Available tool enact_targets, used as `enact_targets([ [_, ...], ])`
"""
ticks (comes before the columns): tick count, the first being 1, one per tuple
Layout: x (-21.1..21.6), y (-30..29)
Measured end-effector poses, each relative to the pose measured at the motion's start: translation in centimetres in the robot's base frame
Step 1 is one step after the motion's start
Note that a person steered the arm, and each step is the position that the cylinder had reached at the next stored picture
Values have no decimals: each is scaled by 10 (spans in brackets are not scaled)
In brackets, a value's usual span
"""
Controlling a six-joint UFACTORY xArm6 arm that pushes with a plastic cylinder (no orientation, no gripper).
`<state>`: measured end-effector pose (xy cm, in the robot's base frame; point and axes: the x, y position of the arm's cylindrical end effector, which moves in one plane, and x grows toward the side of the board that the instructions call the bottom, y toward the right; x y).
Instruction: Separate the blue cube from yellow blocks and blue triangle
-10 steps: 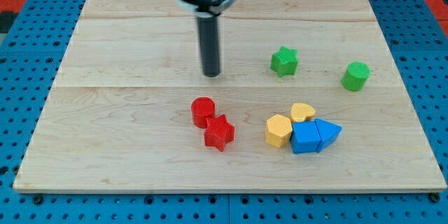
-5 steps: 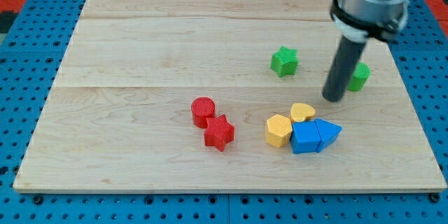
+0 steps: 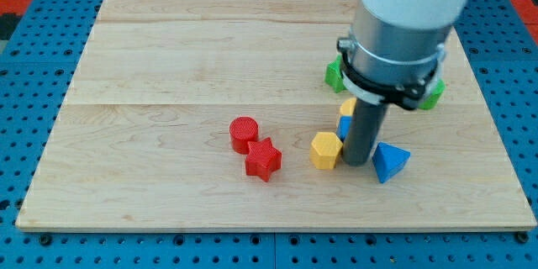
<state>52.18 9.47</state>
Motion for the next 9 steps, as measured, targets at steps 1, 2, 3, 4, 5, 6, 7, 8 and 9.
enact_targets([
  [1, -34, -18],
  [2, -32, -6],
  [3, -37, 19],
  [4, -56, -21],
  [5, -57, -10],
  [6, -53, 47],
  [7, -70, 46],
  [8, -78, -48],
  [9, -137, -73],
])
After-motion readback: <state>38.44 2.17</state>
